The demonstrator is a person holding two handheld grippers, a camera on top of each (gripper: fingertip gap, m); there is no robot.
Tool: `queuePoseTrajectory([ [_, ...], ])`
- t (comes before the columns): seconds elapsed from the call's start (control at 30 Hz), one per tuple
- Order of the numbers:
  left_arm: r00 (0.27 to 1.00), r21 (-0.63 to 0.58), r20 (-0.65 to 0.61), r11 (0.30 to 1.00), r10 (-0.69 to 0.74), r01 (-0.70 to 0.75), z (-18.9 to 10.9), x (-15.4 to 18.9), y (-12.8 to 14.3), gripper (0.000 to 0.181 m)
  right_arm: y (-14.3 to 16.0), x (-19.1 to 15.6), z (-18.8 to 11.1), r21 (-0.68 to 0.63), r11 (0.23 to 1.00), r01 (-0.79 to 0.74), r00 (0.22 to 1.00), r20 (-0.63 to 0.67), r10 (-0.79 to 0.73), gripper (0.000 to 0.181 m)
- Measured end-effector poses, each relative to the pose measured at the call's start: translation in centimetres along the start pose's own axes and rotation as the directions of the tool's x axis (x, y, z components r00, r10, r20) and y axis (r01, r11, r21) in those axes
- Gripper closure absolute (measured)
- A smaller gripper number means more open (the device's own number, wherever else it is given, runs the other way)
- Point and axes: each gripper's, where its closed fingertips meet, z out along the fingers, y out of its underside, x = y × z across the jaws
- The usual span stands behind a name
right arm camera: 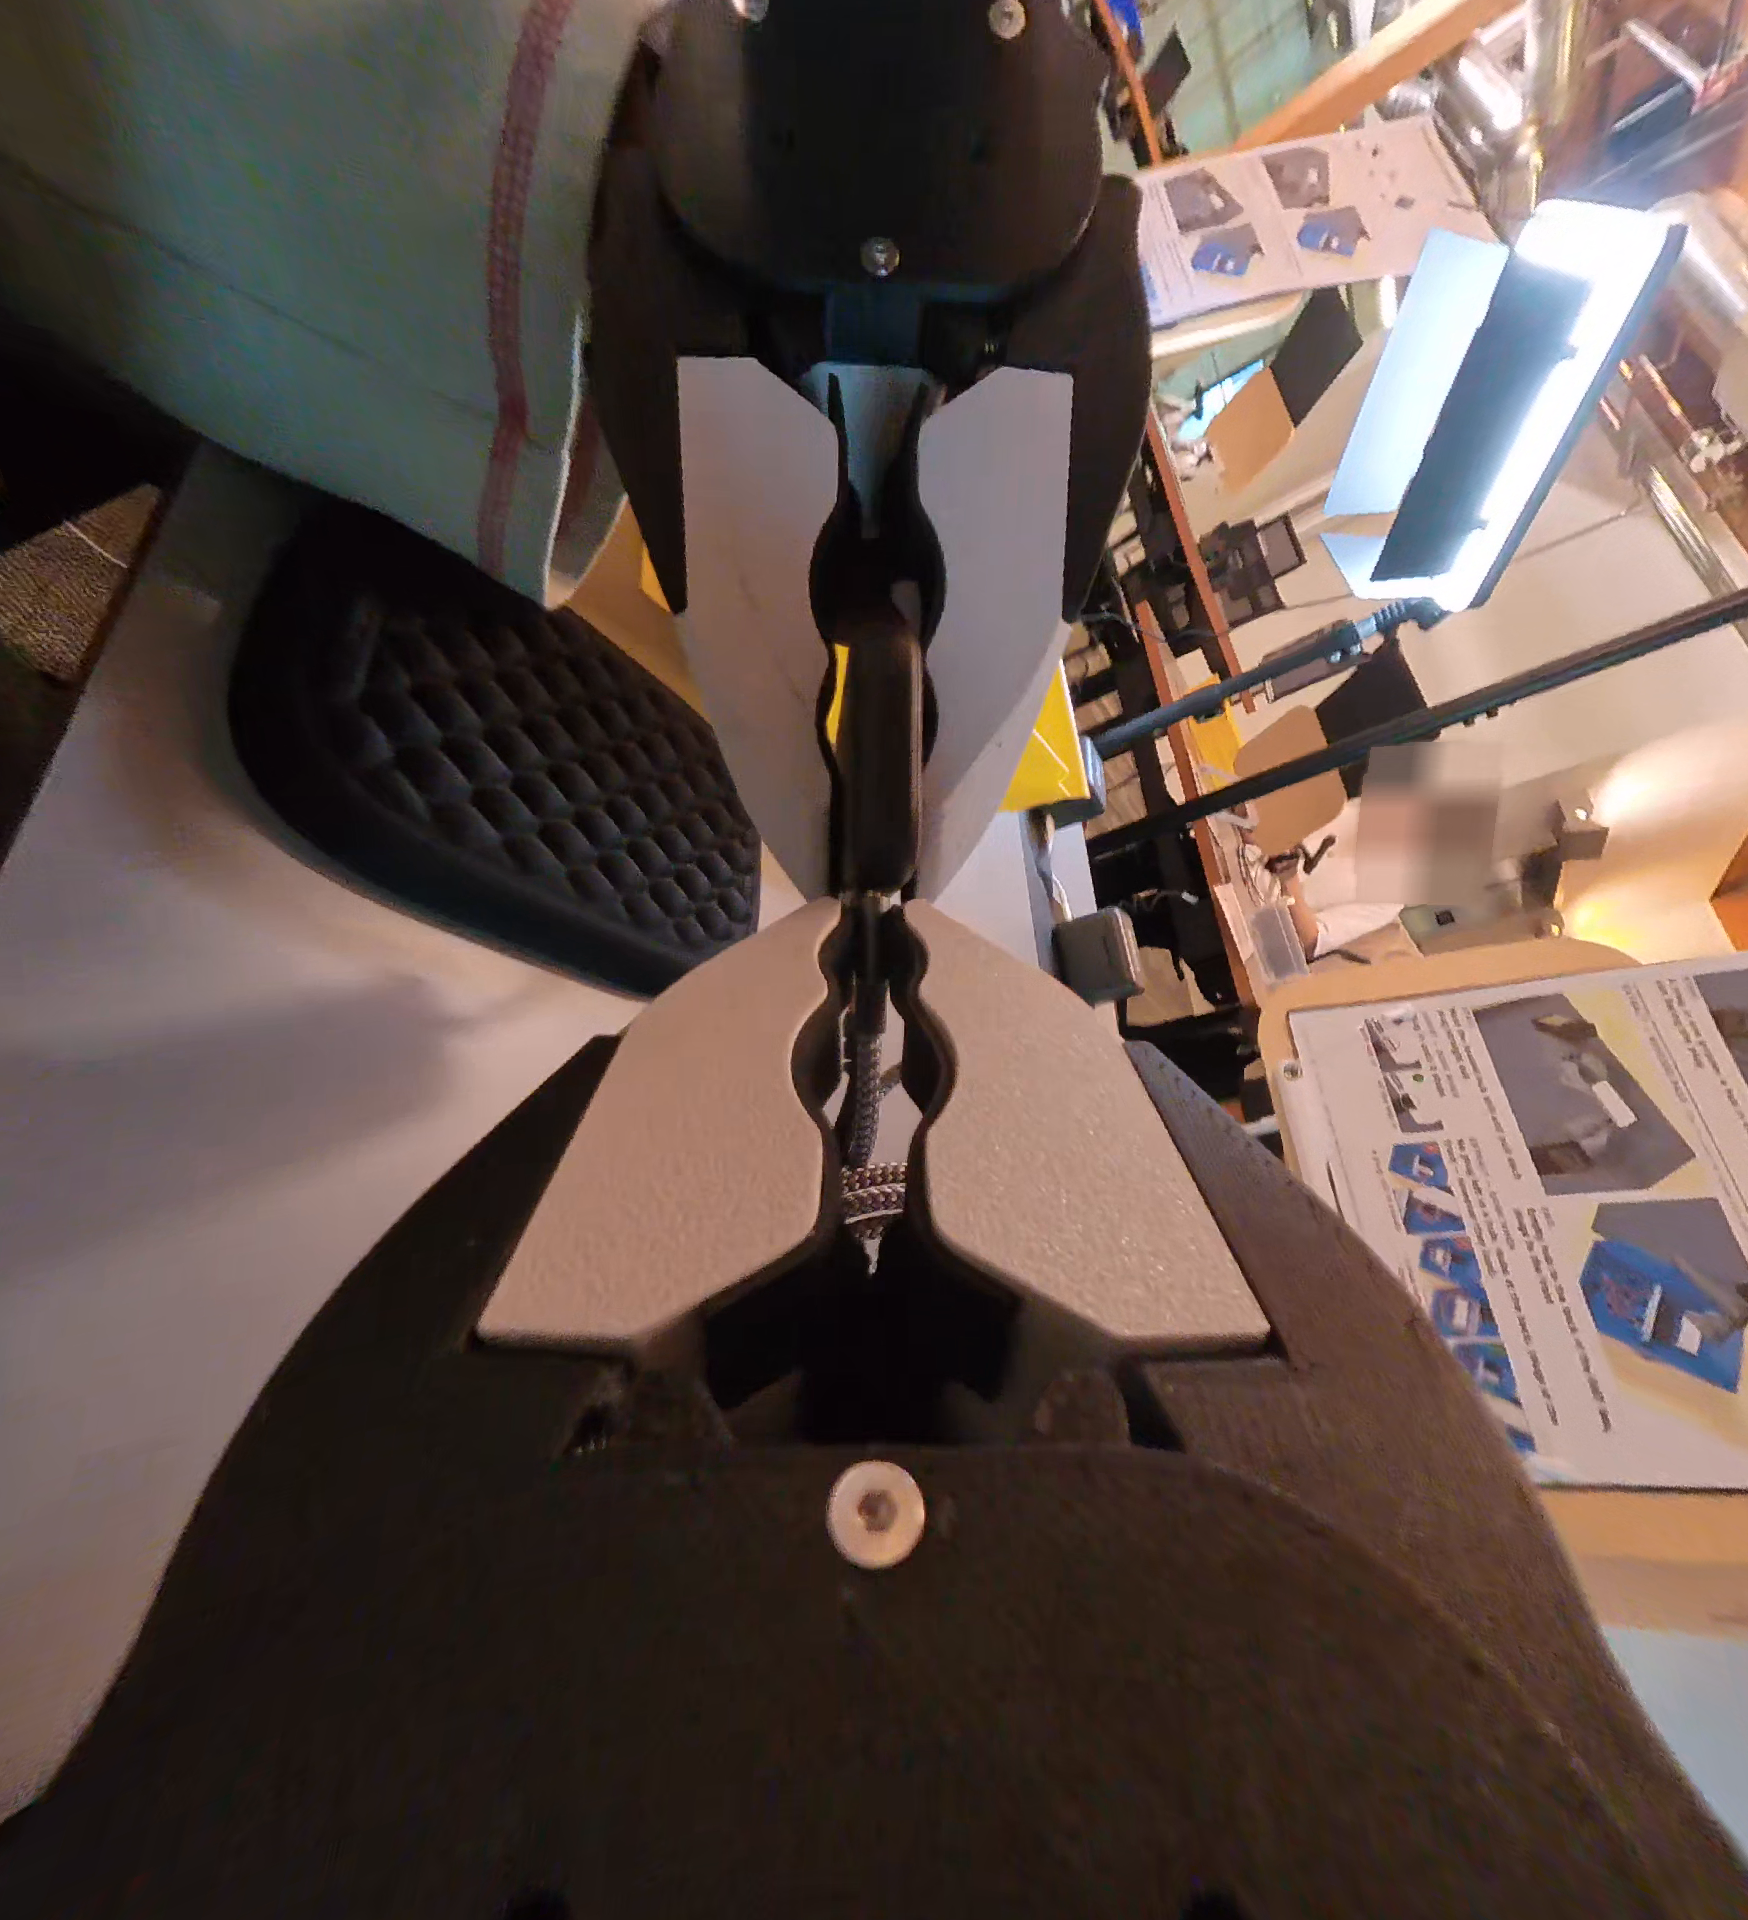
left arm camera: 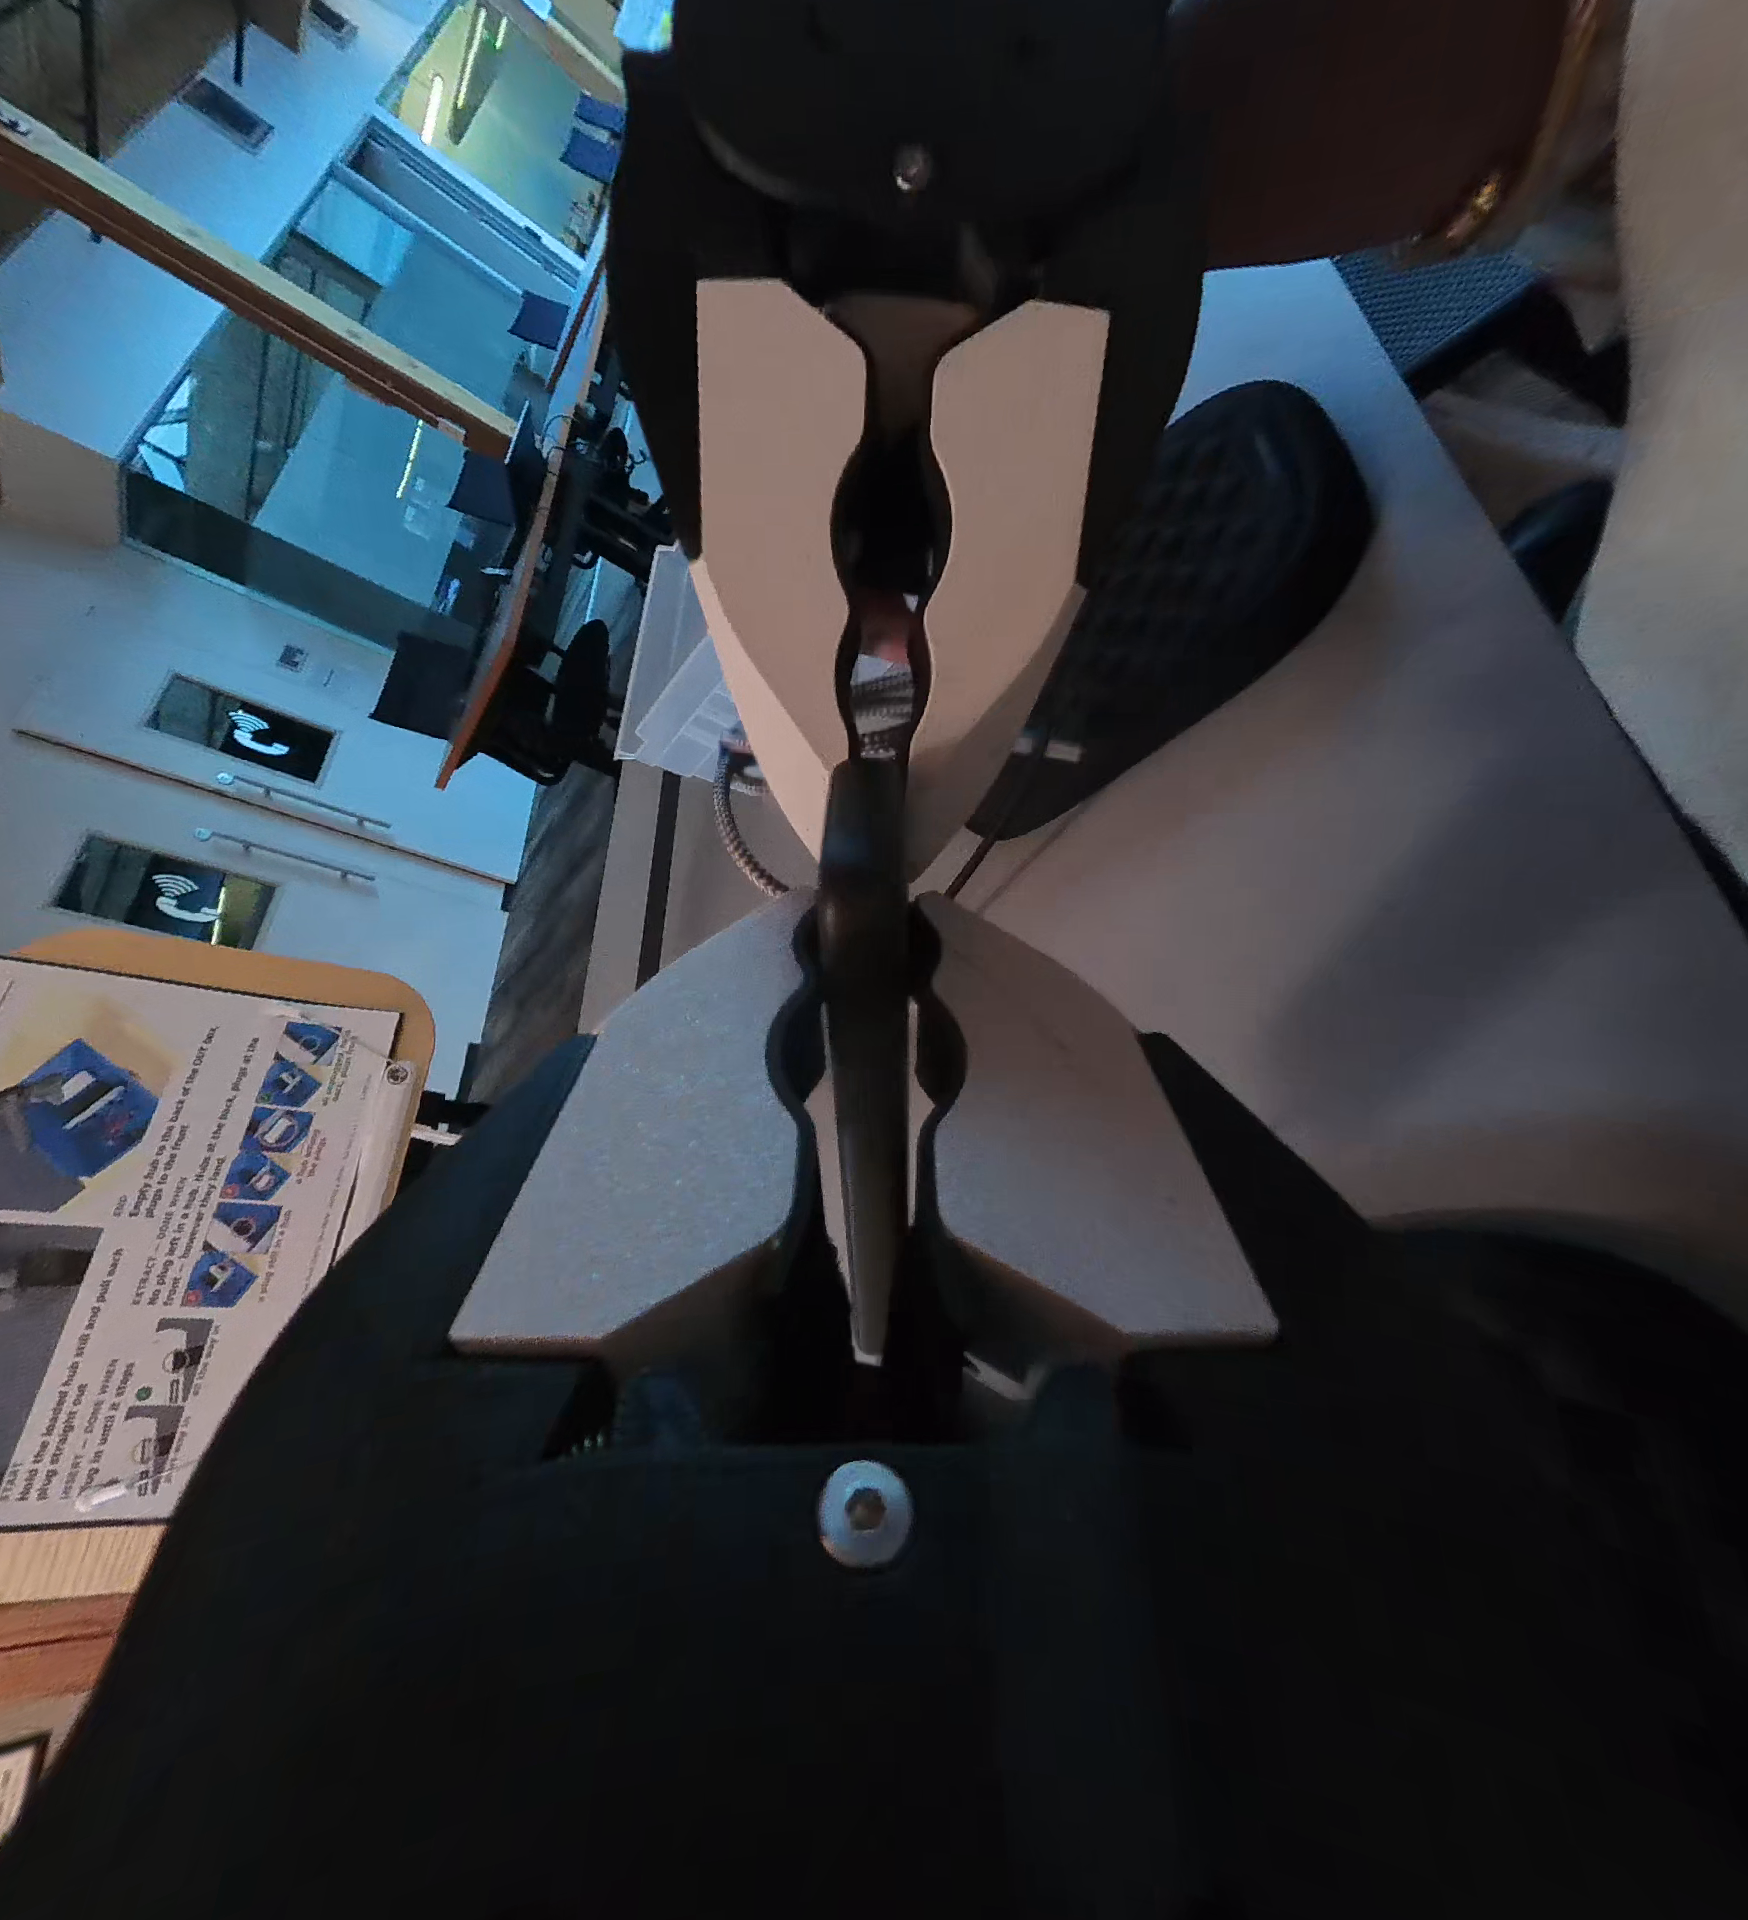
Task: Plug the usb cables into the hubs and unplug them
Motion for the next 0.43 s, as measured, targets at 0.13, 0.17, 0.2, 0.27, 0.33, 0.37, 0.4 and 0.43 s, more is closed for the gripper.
queuePoseTrajectory([
  [0.13,1.0,0.017,-0.009,1.0,0.016,-0.016,-0.6,0.4,-0.4,0.169,-0.5,-0.4,0.1,0.047,0.999,0.024,1.0,0.015,-0.025,0.176],
  [0.17,1.0,0.008,-0.01,1.0,0.021,-0.021,-0.7,0.5,-0.4,0.169,-0.5,-0.5,0.1,0.045,0.999,0.024,0.999,0.022,-0.025,0.176],
  [0.2,1.0,0.005,-0.013,1.0,0.022,-0.022,-0.8,0.7,-0.3,0.169,-0.6,-0.7,0.2,0.045,0.999,0.023,0.999,0.029,-0.024,0.176],
  [0.27,1.0,0.022,-0.023,1.0,0.009,-0.008,-0.9,0.9,-0.4,0.169,-0.6,-0.9,0.3,0.047,0.999,0.017,0.999,0.043,-0.019,0.176],
  [0.33,0.999,0.049,-0.031,0.999,-0.012,0.013,-1.0,1.1,-0.5,0.169,-0.6,-1.1,0.3,0.046,0.999,0.008,0.998,0.058,-0.01,0.176],
  [0.37,0.999,0.061,-0.034,0.998,-0.018,0.02,-1.0,1.3,-0.6,0.169,-0.6,-1.3,0.2,0.043,0.999,0.005,0.998,0.066,-0.008,0.176],
  [0.4,0.999,0.068,-0.037,0.997,-0.019,0.021,-1.0,1.4,-0.8,0.169,-0.6,-1.4,0.2,0.04,0.999,0.006,0.997,0.073,-0.009,0.176],
  [0.43,0.999,0.07,-0.035,0.997,-0.015,0.018,-1.0,1.5,-1.0,0.169,-0.6,-1.5,0.0,0.034,0.999,0.008,0.997,0.078,-0.01,0.175],
])
